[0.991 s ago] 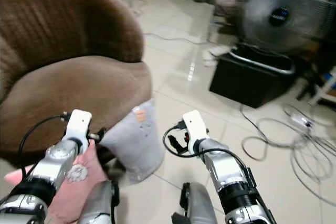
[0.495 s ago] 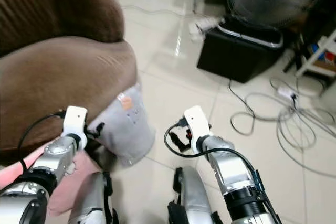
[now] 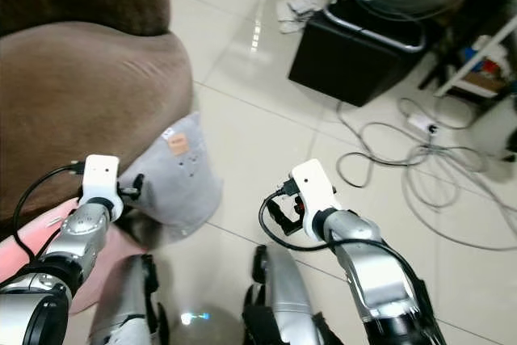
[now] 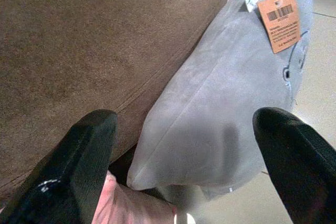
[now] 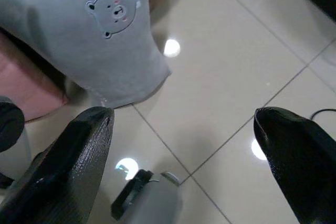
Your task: Move the pillow to the sofa from floor
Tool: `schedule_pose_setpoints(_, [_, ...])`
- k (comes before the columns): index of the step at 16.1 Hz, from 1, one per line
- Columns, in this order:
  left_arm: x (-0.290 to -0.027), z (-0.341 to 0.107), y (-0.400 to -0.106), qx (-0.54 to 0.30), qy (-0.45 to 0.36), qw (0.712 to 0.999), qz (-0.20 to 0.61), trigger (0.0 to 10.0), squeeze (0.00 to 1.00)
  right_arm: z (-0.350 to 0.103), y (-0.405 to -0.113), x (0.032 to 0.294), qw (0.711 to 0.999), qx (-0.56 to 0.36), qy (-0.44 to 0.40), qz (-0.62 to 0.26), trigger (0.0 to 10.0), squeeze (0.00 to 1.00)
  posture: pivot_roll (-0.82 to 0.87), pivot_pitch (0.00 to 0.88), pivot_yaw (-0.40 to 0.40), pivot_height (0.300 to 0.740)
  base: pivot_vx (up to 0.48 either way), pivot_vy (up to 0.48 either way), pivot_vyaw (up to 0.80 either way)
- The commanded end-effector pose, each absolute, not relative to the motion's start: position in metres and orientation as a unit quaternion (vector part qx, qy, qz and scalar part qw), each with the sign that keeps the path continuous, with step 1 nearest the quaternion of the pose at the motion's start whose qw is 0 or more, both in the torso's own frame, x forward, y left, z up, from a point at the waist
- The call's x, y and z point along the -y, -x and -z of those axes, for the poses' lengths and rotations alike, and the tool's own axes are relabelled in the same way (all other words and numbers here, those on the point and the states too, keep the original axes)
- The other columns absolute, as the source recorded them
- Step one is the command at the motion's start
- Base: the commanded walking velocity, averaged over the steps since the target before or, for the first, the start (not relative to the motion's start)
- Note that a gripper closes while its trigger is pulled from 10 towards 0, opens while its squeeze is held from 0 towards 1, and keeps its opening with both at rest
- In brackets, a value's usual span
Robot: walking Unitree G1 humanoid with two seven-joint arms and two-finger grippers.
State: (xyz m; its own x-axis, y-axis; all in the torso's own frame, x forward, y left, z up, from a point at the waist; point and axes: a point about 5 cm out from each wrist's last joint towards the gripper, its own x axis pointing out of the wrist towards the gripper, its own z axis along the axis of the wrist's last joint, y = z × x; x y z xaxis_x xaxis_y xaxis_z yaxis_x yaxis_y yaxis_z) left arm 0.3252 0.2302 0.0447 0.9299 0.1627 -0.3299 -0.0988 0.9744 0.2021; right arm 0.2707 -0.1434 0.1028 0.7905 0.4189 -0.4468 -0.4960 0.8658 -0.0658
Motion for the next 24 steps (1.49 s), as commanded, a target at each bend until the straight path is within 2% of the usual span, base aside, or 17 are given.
schedule_pose_setpoints(1, [-0.233,-0.037,-0.318,-0.184,-0.104,0.974,-0.077,10.0,0.00,-0.101,-0.265,0.149,0.941,-0.225,0.085,-0.237,10.0,0.00,-0.12,0.268,-0.180,0.592,0.000,0.000,0.00])
schedule_pose_setpoints(4, [-0.237,-0.039,-0.316,-0.170,-0.109,0.976,-0.078,10.0,0.00,-0.094,-0.256,0.143,0.939,-0.235,0.073,-0.242,10.0,0.00,-0.09,0.255,-0.178,0.592,0.000,0.000,0.00])
schedule_pose_setpoints(8, [-0.241,-0.031,-0.311,-0.195,-0.117,0.971,-0.075,10.0,0.00,-0.097,-0.243,0.137,0.940,-0.236,0.059,-0.240,10.0,0.00,-0.12,0.269,-0.167,0.592,0.000,0.000,0.00])
schedule_pose_setpoints(11, [-0.239,-0.019,-0.304,-0.240,-0.062,0.965,-0.088,10.0,0.00,-0.098,-0.237,0.136,0.937,-0.238,0.069,-0.247,10.0,0.00,-0.14,0.275,-0.171,0.592,0.000,0.000,0.00])
schedule_pose_setpoints(19, [-0.239,-0.016,-0.302,-0.243,-0.051,0.963,-0.101,10.0,0.00,-0.102,-0.227,0.133,0.936,-0.242,0.068,-0.247,10.0,0.00,-0.15,0.274,-0.181,0.592,0.000,0.000,0.00])
schedule_pose_setpoints(24, [-0.241,-0.020,-0.303,-0.228,-0.048,0.967,-0.104,10.0,0.00,-0.105,-0.226,0.129,0.935,-0.240,0.058,-0.253,10.0,0.00,-0.15,0.269,-0.185,0.552,0.000,0.000,0.00])
